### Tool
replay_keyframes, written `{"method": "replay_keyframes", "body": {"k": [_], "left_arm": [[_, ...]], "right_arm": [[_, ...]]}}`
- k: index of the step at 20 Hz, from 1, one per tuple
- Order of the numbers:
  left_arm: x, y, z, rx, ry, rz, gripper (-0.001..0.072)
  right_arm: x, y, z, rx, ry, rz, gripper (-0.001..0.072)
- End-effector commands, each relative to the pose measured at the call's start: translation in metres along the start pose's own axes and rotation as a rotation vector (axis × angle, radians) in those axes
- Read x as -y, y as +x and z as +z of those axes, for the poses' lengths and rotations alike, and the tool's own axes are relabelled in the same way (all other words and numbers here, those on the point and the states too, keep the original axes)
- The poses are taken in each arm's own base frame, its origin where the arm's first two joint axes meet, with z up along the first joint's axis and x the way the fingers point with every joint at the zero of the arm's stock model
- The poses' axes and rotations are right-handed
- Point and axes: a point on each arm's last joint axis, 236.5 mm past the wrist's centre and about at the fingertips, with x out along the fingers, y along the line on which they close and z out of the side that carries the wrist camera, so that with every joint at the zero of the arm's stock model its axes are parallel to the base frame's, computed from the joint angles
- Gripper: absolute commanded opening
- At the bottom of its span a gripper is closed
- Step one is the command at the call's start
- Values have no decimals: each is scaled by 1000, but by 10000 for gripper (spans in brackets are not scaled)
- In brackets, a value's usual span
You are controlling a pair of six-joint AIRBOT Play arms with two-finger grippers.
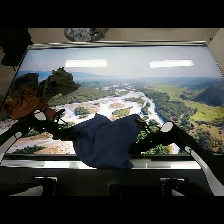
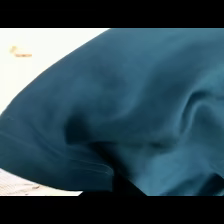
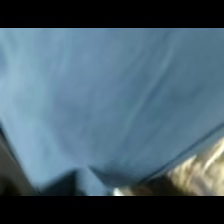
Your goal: Fold the shirts.
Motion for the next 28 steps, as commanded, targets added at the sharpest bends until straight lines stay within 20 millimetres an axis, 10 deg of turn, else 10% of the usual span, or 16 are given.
{"method": "replay_keyframes", "body": {"k": [1, 5, 9, 11, 14, 17, 22, 25, 28], "left_arm": [[7, -13, 6, 61, 56, 1, 22], [51, -107, 40, 362, 265, 17, 21], [145, -317, 47, 975, 445, 3, 20], [204, -458, -5, 1384, 513, -78, 20], [262, -597, -124, 1813, 630, -246, 21], [297, -630, -196, 1902, 752, -416, 21], [299, -635, -201, 1917, 764, -419, 21], [289, -633, -169, 1906, 724, -327, 20], [267, -602, -78, 1746, 591, -229, 21]], "right_arm": [[-13, 8, 18, 52, 8, 37, 45], [-34, -51, 51, 97, -223, 22, 37], [-103, -238, 134, 492, -646, -321, 37], [-183, -370, 149, 836, -846, -604, 37], [-323, -520, 93, 1369, -1043, -841, 37], [-385, -550, 41, 1554, -1098, -783, 38], [-390, -554, 34, 1584, -1066, -753, 38], [-364, -554, 55, 1545, -971, -763, 38], [-298, -537, 121, 1416, -767, -715, 38]]}}
